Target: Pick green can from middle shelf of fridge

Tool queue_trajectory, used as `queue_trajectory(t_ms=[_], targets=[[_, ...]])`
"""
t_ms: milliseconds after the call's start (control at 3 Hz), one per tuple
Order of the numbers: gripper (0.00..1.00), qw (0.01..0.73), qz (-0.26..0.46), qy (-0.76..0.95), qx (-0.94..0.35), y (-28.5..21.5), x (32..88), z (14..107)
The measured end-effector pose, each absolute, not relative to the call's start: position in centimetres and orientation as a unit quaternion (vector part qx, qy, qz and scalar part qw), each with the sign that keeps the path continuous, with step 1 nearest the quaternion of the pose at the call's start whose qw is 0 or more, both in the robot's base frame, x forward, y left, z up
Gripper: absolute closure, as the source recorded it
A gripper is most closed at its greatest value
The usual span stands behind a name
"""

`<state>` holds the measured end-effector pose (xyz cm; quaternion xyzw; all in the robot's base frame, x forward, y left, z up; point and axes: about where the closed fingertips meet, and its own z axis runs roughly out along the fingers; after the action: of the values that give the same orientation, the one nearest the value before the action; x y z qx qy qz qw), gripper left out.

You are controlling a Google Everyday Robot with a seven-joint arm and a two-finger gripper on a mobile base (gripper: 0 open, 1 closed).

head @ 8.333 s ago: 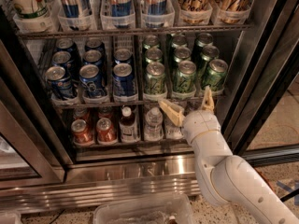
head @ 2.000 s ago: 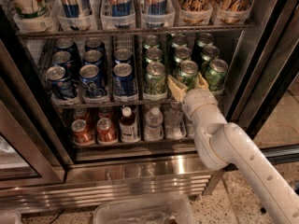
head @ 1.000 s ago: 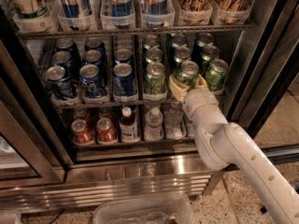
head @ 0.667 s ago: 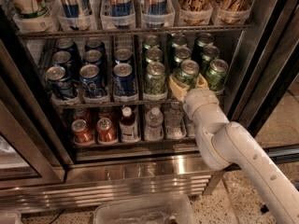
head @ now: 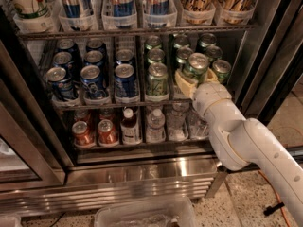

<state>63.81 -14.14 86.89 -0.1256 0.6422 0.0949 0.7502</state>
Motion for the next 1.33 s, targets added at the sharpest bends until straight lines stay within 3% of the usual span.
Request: queue_trajectory(t_ms=[1333], targets=[[1.00,0.702,0.180,0.630,-0.278,-10.8,59.7,86.5]])
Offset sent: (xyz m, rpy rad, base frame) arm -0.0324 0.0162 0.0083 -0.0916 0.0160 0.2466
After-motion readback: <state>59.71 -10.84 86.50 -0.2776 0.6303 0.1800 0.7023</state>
